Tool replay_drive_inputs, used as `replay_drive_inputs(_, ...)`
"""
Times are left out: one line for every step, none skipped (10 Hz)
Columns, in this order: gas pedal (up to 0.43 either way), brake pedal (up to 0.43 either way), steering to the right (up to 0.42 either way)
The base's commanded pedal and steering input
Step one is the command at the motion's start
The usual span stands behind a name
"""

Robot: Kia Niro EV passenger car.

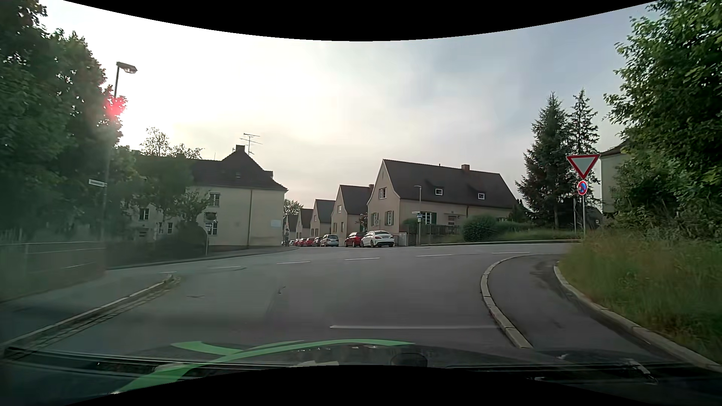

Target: Follow the waypoints while adhering to traffic rules and regulations

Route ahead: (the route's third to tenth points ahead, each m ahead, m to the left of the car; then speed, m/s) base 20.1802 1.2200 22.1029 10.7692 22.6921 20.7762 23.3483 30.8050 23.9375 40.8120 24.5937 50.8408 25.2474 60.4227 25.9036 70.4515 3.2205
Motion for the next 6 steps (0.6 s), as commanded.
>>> replay_drive_inputs(0.02, 0.0, 0.0)
replay_drive_inputs(0.02, 0.0, 0.003)
replay_drive_inputs(0.02, 0.0, 0.005)
replay_drive_inputs(0.02, 0.0, 0.007)
replay_drive_inputs(0.02, 0.0, 0.006)
replay_drive_inputs(0.02, 0.0, 0.0)
